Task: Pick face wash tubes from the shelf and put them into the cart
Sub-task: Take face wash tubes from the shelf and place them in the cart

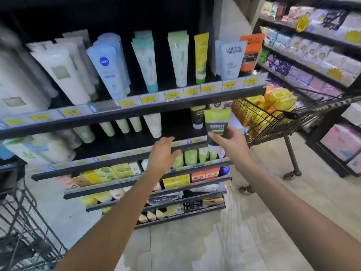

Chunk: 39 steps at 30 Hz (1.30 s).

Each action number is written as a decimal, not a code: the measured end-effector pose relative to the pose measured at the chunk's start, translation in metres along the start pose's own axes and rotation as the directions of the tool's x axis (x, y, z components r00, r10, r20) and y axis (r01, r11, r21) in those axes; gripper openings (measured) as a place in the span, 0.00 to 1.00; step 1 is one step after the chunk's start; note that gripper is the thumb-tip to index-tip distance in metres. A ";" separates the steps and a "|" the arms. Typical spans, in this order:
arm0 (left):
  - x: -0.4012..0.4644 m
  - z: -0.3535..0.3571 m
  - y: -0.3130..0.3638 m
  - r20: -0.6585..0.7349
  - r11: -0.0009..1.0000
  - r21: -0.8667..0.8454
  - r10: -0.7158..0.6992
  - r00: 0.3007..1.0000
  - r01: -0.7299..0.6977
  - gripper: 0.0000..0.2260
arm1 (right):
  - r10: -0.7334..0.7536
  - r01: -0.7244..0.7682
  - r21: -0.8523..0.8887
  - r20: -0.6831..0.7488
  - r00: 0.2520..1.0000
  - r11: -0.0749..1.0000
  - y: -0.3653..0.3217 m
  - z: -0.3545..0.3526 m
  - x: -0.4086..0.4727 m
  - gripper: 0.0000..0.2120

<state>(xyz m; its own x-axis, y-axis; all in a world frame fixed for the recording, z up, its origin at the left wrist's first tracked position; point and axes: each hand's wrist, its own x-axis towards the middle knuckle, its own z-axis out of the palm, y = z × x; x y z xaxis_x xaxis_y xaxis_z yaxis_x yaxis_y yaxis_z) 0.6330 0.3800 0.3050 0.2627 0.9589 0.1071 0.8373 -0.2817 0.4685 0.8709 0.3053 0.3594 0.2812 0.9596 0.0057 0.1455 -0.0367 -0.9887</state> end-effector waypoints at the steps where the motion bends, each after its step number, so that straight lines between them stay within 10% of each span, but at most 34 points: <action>1: 0.006 0.009 -0.006 -0.009 0.999 0.051 0.021 1.000 -0.020 0.28 | -0.018 0.018 0.002 -0.006 1.000 1.000 0.008 0.002 0.007 0.14; 16: 0.039 0.044 -0.040 -0.121 0.942 0.304 0.187 0.975 -0.143 0.22 | -0.140 0.133 -0.151 -0.038 0.989 0.980 0.057 0.021 0.107 0.31; 39: 0.038 0.048 -0.040 -0.119 0.941 0.321 0.157 0.980 -0.111 0.17 | -0.144 0.145 -0.461 0.037 0.989 0.876 0.066 0.036 0.144 0.23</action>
<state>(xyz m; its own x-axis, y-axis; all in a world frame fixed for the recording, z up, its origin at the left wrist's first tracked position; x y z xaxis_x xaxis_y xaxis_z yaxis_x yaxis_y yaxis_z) 0.6327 0.4264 0.2481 0.3315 0.9000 0.2830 0.9122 -0.3823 0.1473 0.8870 0.4513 0.2896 0.2224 0.9645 0.1427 0.6052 -0.0218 -0.7958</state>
